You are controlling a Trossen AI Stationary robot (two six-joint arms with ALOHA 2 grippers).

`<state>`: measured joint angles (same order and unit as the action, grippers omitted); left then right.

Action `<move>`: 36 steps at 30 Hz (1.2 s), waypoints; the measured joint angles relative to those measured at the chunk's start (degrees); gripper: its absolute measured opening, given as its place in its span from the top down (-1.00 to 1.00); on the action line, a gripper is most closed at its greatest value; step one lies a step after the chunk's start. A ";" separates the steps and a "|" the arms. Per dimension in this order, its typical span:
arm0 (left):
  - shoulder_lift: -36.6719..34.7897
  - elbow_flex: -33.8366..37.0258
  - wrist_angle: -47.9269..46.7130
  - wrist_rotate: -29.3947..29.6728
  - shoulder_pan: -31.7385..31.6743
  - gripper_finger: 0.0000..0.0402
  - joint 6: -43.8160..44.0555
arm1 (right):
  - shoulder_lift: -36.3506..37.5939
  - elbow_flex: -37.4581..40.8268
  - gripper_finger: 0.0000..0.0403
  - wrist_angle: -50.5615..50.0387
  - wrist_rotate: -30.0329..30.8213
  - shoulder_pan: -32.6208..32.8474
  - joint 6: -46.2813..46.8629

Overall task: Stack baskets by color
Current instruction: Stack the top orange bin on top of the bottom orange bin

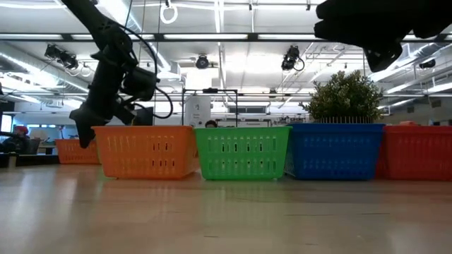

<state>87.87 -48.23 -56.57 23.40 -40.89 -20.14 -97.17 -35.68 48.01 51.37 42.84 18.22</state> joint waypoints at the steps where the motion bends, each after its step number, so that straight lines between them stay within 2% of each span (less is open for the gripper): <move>1: 0.06 0.00 -0.08 -0.25 -0.22 0.34 -0.01 | 0.00 0.00 0.42 0.06 0.00 0.24 0.00; 6: 0.05 -0.02 -2.46 -1.78 -0.43 0.86 -0.27 | 0.00 0.00 0.42 4.46 0.00 2.24 -0.64; 7: 0.05 -0.08 -3.44 -1.82 -0.37 0.91 -0.17 | 0.00 0.00 0.42 5.79 0.00 2.85 -1.37; 15: -2.15 -2.39 -17.25 -1.98 0.24 0.93 2.42 | 0.02 0.00 0.43 13.08 0.04 7.12 -6.56; 21: -5.12 -12.92 -33.25 -1.56 0.68 0.93 7.71 | 0.02 0.00 0.43 13.68 0.02 8.24 -6.39; 24: -8.21 -19.79 -33.25 -2.53 1.61 0.93 8.57 | 0.02 0.00 0.43 13.68 0.04 8.29 -6.39; 26: -10.76 -24.54 -33.89 -7.07 2.73 0.93 8.26 | 0.02 0.00 0.43 13.68 0.04 8.28 -6.39; 30: -15.19 -32.97 -33.44 -9.71 7.65 0.93 9.88 | 0.02 0.00 0.43 13.66 0.04 8.30 -6.39; 36: -20.32 -40.83 -32.70 -9.74 20.76 0.93 20.44 | 0.02 0.00 0.43 13.66 0.02 8.22 -6.88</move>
<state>67.55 -89.05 -89.27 13.67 -20.13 0.30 -97.14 -35.68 61.67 51.40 51.05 11.35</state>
